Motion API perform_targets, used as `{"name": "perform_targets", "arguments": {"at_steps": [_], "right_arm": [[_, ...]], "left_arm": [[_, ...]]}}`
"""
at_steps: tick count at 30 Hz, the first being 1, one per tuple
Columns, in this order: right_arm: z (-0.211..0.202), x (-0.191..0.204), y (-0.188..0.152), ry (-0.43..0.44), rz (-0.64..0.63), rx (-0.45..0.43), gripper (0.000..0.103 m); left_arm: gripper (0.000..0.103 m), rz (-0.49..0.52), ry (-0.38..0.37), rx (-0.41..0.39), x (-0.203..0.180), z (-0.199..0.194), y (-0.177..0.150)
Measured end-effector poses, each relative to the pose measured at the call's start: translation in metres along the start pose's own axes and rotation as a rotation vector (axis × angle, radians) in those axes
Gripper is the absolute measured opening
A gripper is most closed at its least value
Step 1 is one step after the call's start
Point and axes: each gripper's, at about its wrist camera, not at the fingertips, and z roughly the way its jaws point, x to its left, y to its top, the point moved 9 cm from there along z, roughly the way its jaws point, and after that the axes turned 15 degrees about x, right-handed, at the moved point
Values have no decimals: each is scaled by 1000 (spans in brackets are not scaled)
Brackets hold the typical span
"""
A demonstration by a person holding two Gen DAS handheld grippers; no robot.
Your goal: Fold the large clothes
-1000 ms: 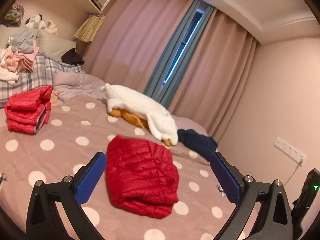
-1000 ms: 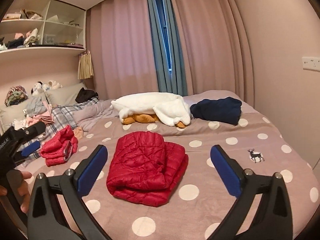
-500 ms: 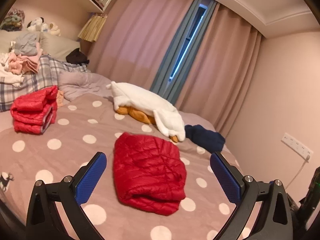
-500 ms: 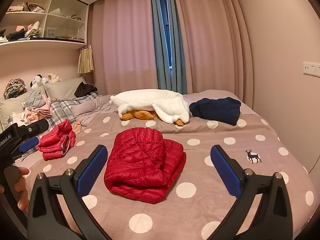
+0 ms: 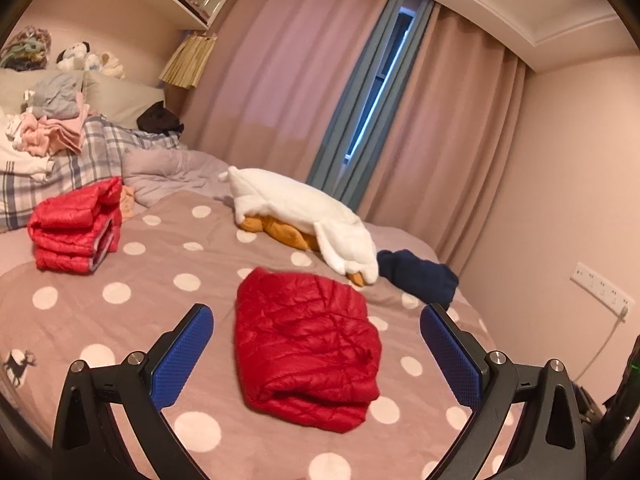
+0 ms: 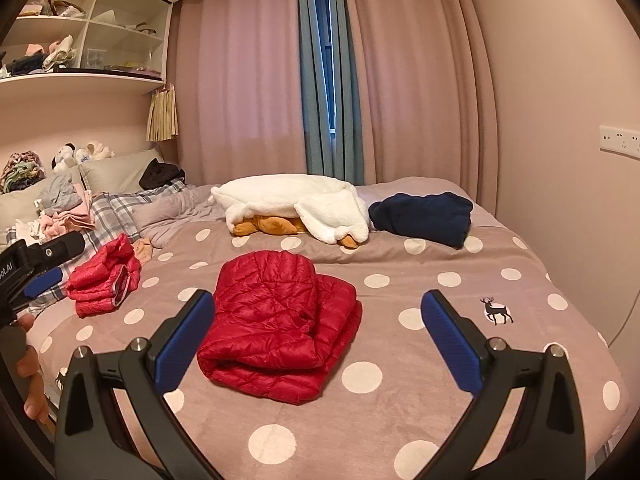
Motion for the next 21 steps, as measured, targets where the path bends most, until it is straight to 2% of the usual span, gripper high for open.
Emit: {"name": "perform_targets", "arguments": {"at_steps": [10, 21], "right_arm": [[3, 2, -1, -17, -13, 11, 103], [2, 2, -1, -29, -21, 16, 103]], "left_arm": [[102, -1, 27, 18, 2, 3, 3], [102, 13, 8, 22, -1, 2, 3]]}}
